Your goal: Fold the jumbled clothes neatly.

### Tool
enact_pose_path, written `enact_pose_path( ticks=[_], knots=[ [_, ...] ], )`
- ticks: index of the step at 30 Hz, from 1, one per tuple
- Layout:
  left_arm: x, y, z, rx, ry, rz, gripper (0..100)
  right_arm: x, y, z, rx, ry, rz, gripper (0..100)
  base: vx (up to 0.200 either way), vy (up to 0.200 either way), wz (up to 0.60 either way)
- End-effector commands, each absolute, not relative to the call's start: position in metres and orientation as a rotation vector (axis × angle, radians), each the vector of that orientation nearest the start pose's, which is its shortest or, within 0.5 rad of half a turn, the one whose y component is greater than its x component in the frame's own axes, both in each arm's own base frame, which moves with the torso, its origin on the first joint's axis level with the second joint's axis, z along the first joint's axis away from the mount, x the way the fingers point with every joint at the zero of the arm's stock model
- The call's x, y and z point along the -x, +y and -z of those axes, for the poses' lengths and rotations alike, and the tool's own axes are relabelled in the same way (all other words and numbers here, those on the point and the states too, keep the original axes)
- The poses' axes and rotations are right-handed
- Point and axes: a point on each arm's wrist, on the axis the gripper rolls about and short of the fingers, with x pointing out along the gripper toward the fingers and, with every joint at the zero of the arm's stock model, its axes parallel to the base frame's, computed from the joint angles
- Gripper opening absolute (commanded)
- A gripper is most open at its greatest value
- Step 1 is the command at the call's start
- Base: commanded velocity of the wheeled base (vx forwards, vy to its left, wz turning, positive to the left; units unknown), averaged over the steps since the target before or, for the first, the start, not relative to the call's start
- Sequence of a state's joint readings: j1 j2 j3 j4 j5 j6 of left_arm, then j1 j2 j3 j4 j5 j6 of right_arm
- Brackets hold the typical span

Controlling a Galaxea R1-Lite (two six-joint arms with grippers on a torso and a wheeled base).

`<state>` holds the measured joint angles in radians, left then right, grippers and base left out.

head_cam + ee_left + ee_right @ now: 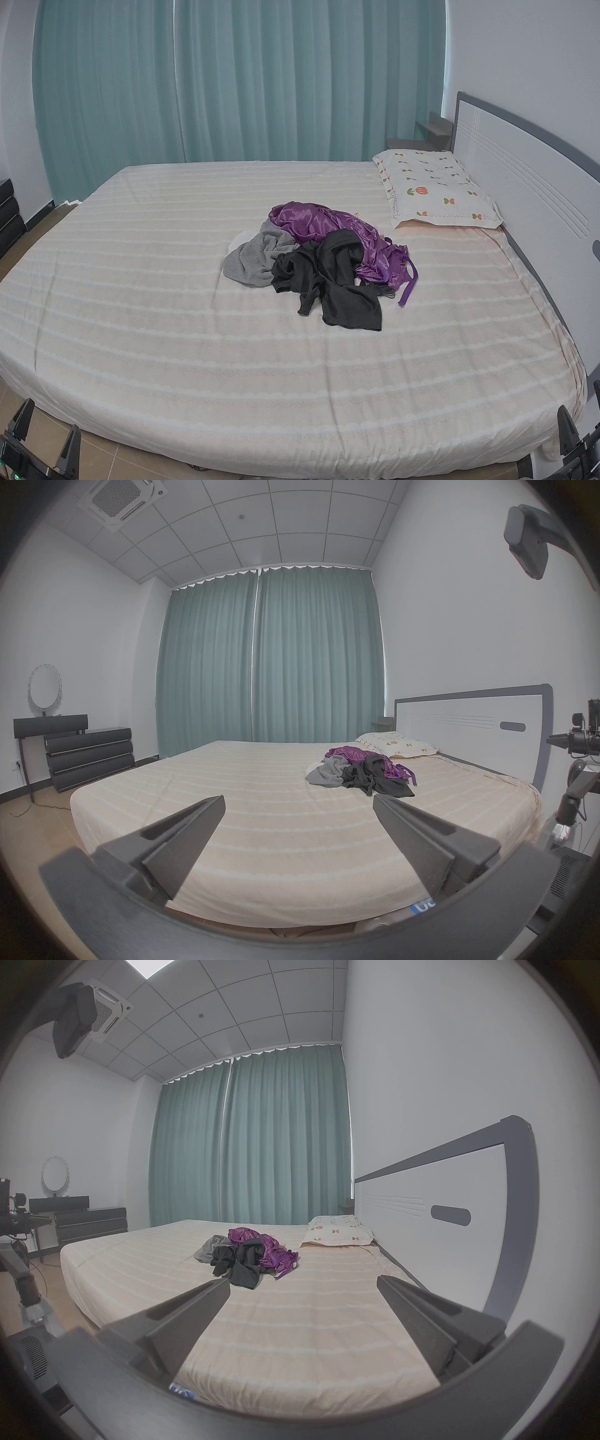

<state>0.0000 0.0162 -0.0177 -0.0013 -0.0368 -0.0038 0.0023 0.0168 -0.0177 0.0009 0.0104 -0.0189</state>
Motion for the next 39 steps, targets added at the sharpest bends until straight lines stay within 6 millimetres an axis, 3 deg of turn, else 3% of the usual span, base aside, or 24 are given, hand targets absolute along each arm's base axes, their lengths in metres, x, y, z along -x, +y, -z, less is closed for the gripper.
enact_pose_path(
  ticks=[1, 3, 5, 13, 18, 19, 20, 21, 22, 23, 27, 28, 29, 31, 39],
  knots=[
    [0.023, -0.001, -0.076, 0.005, -0.001, 0.037, 100, 0.023, 0.000, -0.076, 0.023, -0.005, -0.015, 100, 0.000, 0.000, 0.00],
    [0.023, -0.001, -0.076, 0.005, -0.001, 0.037, 100, 0.027, 0.000, -0.095, 0.005, -0.061, -0.035, 100, 0.000, 0.000, 0.00],
    [0.023, -0.001, -0.076, 0.005, -0.001, 0.037, 100, 0.030, 0.000, -0.135, -0.031, -0.111, -0.058, 100, 0.000, 0.000, 0.00],
    [0.023, -0.001, -0.076, 0.005, -0.001, 0.037, 100, -0.012, 0.003, -0.141, -0.008, 0.169, -0.156, 100, 0.000, 0.000, 0.00],
    [0.023, -0.001, -0.076, 0.005, -0.001, 0.037, 100, -0.068, 0.010, -0.151, -0.015, 0.318, -0.247, 100, 0.000, 0.000, 0.00],
    [0.023, -0.001, -0.076, 0.005, -0.001, 0.037, 100, -0.068, 0.010, -0.151, -0.015, 0.318, -0.247, 100, 0.000, 0.000, 0.00],
    [0.023, -0.001, -0.076, 0.005, -0.001, 0.037, 100, -0.091, 0.015, -0.150, -0.017, 0.367, -0.270, 100, 0.000, 0.000, 0.00],
    [0.023, -0.001, -0.076, 0.005, -0.001, 0.037, 100, -0.103, 0.018, -0.149, -0.027, 0.393, -0.274, 100, 0.000, 0.000, 0.00],
    [0.023, -0.001, -0.076, 0.005, -0.001, 0.037, 100, -0.103, 0.018, -0.149, -0.027, 0.393, -0.274, 100, 0.000, 0.000, 0.00],
    [0.023, -0.001, -0.076, 0.005, -0.001, 0.037, 100, -0.127, 0.022, -0.143, -0.048, 0.458, -0.275, 100, 0.000, 0.000, 0.00],
    [0.023, -0.001, -0.076, 0.005, -0.001, 0.037, 100, -0.174, 0.034, -0.130, -0.088, 0.559, -0.280, 100, 0.000, 0.000, 0.00],
    [0.023, -0.001, -0.076, 0.005, -0.001, 0.037, 100, -0.176, 0.035, -0.130, -0.090, 0.561, -0.281, 100, 0.000, 0.000, 0.00],
    [0.023, -0.001, -0.076, 0.005, -0.001, 0.037, 100, -0.196, 0.041, -0.124, -0.122, 0.584, -0.279, 100, 0.000, 0.000, 0.00],
    [0.023, -0.001, -0.076, 0.005, -0.001, 0.037, 100, -0.217, 0.050, -0.117, -0.150, 0.606, -0.284, 100, 0.000, 0.000, 0.00],
    [0.023, -0.001, -0.076, 0.005, -0.001, 0.037, 100, -0.301, 0.101, -0.058, -0.246, 0.646, -0.242, 100, 0.000, 0.000, 0.00]
  ],
)
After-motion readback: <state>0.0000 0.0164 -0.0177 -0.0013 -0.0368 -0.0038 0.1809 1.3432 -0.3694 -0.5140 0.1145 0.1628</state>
